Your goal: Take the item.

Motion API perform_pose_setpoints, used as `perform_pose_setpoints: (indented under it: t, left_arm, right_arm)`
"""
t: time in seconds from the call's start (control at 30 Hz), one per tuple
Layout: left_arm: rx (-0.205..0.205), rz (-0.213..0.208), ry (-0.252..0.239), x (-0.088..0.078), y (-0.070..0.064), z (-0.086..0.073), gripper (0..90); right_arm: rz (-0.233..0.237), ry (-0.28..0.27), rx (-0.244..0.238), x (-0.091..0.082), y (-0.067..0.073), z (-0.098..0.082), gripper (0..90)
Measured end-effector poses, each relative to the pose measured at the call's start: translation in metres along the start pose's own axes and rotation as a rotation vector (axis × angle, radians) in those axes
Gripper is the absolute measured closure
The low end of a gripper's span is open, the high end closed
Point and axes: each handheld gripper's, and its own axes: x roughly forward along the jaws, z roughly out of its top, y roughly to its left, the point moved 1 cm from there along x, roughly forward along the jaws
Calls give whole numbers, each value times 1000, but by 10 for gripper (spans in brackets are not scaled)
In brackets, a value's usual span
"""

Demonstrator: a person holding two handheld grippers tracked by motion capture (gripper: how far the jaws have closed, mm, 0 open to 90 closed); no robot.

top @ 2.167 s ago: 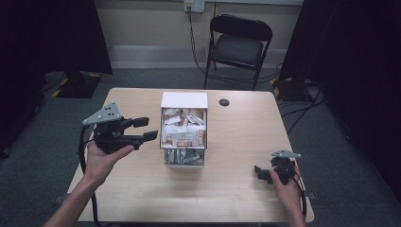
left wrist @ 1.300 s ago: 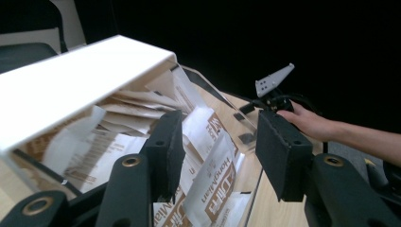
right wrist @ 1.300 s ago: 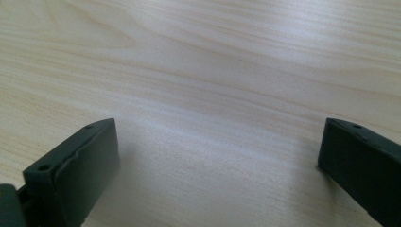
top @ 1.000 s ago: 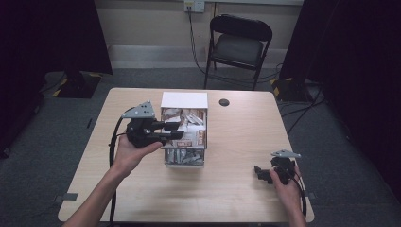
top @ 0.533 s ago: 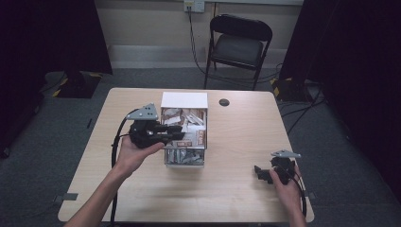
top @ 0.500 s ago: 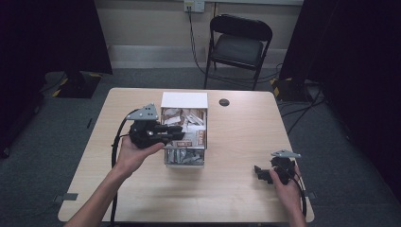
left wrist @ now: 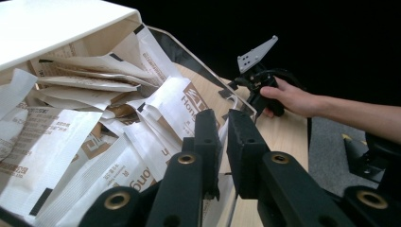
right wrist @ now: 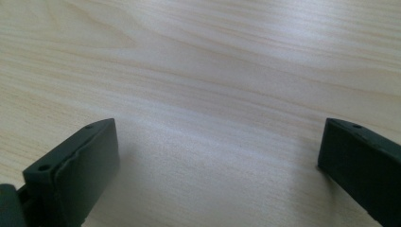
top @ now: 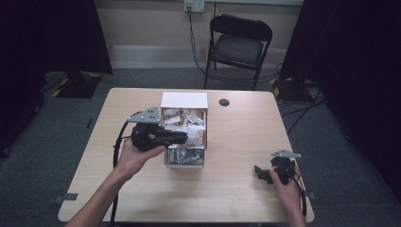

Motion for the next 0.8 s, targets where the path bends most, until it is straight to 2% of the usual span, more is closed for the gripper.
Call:
perform_pose_setpoints:
  t: [0.23, 0.37, 0.5, 0.6, 0.67, 0.8]
  left_arm:
    - [2, 5, 14, 7, -1, 0, 728]
    - [3, 24, 26, 9, -1, -1, 660]
    - [0, 14, 27, 10, -1, -1, 678]
    - [17, -5, 40, 11, -2, -1, 732]
    - [36, 0, 54, 12, -3, -2, 773]
    - [35, -2, 66, 14, -4, -2, 838]
  right_arm:
    - [0, 0, 0, 0, 0, 0, 0]
    - [0, 0, 0, 0, 0, 0, 0]
    - [0, 0, 0, 0, 0, 0, 0]
    - [0, 0, 0, 0, 0, 0, 0]
    - [0, 2, 2, 0, 0, 0, 0]
    - [0, 1, 1, 0, 0, 0, 0]
